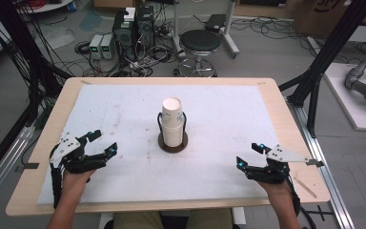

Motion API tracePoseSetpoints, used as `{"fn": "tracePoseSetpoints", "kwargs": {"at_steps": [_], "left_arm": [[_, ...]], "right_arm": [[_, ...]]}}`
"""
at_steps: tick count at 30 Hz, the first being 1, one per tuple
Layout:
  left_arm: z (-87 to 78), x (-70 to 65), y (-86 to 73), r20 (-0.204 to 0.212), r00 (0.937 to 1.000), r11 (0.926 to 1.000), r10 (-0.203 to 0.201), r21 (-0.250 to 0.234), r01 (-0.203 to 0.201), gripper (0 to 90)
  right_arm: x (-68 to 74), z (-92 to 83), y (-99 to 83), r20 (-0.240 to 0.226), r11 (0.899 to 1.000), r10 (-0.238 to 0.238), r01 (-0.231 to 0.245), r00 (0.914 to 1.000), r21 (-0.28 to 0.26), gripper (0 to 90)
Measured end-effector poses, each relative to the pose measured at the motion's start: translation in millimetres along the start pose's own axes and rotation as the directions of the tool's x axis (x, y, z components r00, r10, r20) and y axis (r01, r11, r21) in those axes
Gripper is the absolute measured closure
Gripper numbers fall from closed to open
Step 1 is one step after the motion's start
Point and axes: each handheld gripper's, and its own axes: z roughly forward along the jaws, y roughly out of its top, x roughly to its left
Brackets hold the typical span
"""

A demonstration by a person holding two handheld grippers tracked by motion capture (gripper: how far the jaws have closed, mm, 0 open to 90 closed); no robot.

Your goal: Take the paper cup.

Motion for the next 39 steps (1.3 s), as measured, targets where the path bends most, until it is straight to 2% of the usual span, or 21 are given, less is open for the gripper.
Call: {"fn": "tracePoseSetpoints", "kwargs": {"at_steps": [12, 18, 21, 31, 39], "left_arm": [[3.4, -1.4, -0.9, 0.011, 0.9999, 1.0, -0.008, 0.003, 0.008, 16.8], [3.6, -4.4, 1.0, 0.032, 0.9995, 1.0, 0.005, 0.009, -0.005, 16.8], [3.5, -6.1, 2.1, 0.048, 0.9988, 1.0, -0.006, 0.006, 0.006, 16.8], [11.6, -8.2, 9.7, 0.083, 0.9964, 0.9997, -0.016, 0.019, 0.015, 16.6], [21.9, -14.1, 26.7, 0.126, 0.9919, 0.9998, -0.015, 0.016, 0.013, 16.6]], "right_arm": [[-3.1, 1.4, -2.0, -0.002, 1.0, 0.02, -0.02, 0.9998, 0.006, 20.6], [0.1, 1.4, -0.1, -0.008, 1.0, 0.011, -0.011, 0.9999, 0.015, 20.6], [1.8, 0.1, 1.4, 0.0, 1.0, 0.003, -0.003, 1.0, 0.007, 20.6], [1.1, 1.2, 2.3, 0.0, 1.0, 0.006, -0.006, 1.0, 0.014, 20.6], [1.1, 1.6, 2.9, 0.0, 1.0, 0.003, -0.003, 1.0, 0.01, 20.6]]}}
